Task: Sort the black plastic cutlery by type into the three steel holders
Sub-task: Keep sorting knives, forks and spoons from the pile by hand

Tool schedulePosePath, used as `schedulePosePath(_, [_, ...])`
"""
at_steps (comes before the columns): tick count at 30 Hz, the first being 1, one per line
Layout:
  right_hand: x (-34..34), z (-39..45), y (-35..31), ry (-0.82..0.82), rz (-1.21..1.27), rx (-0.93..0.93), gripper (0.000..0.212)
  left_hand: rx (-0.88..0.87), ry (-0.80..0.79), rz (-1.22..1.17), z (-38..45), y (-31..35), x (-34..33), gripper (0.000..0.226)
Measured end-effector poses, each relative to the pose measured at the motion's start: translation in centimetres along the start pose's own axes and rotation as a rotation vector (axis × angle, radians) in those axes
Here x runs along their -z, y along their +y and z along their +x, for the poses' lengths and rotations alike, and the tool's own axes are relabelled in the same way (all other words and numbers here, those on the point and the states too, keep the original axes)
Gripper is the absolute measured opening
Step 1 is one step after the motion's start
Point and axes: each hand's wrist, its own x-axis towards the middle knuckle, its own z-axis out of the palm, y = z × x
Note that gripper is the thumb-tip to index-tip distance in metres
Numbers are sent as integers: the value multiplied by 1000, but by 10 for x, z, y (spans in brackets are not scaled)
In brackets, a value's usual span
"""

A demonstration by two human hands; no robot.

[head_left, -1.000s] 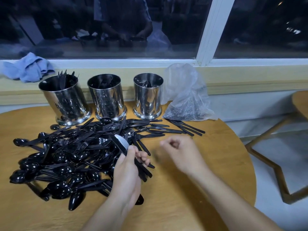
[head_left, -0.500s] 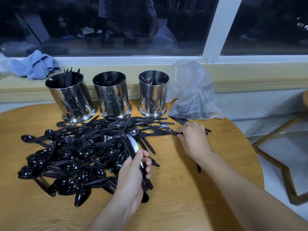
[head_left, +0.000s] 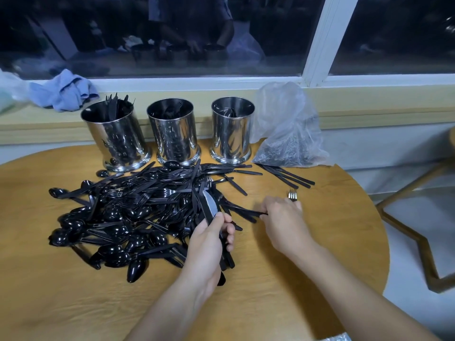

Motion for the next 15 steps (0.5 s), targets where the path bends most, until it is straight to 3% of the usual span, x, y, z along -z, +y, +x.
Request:
schedulePosePath(5, [-2, -18, -1, 11, 133, -20, 17, 0, -16, 20, -4, -1, 4, 24])
schedulePosePath(10, [1, -29, 0, 111, 208, -59, 8, -14, -15, 29, -7, -1, 9, 23])
schedulePosePath(15, [13, -40, -4, 95, 515, -135, 14, -51, -28, 54, -9, 3, 7, 21])
